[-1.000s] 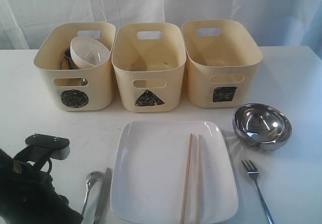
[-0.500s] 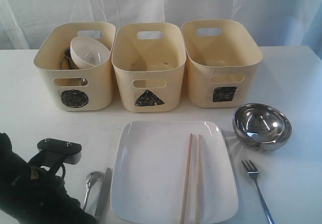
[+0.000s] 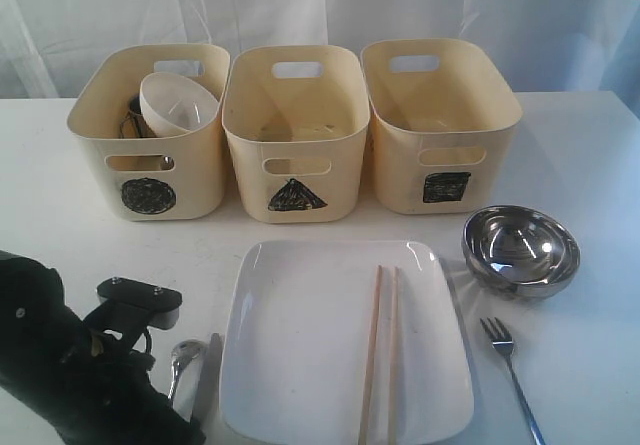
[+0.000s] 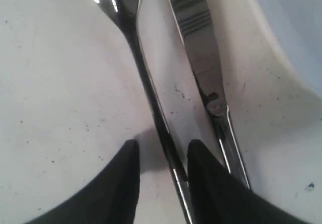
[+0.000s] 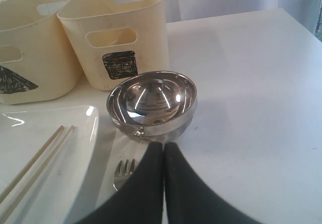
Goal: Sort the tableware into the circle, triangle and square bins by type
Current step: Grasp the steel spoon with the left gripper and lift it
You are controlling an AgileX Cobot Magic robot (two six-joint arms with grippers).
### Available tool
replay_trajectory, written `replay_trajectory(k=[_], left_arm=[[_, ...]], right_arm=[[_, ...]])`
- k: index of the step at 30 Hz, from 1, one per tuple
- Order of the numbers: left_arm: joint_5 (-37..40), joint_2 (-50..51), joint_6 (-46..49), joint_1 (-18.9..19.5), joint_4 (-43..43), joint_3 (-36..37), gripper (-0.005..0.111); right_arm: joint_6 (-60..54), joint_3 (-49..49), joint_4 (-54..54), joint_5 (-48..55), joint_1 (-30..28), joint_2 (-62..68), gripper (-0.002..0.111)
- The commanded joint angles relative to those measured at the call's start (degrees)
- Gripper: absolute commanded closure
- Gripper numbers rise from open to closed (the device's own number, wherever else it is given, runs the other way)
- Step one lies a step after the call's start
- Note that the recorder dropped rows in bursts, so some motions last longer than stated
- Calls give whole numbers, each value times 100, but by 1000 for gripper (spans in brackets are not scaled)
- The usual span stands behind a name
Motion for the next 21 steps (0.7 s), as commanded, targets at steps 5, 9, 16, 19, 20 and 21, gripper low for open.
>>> replay_trajectory(k=[5,9,16,19,20,21], left_arm=[[120,409,-51,-36,125,-55,69],[131,521,-62,-36,147,-55,70],[208,521,-157,-36,247,-55,87],[240,521,-157,-36,275,-55,102],[240,510,-147,-36,275,-55,107],[240,510,-119,-36,275,-55,107]], right_arm=[[3,7,-36,-21,-48,-37,108],[3,7,-36,-21,-48,-37,108],[3,7,-36,-21,-48,-37,108],[3,7,-36,-21,-48,-37,108],[3,7,-36,-21,-48,-37,108],[3,7,-36,-21,-48,-37,108]])
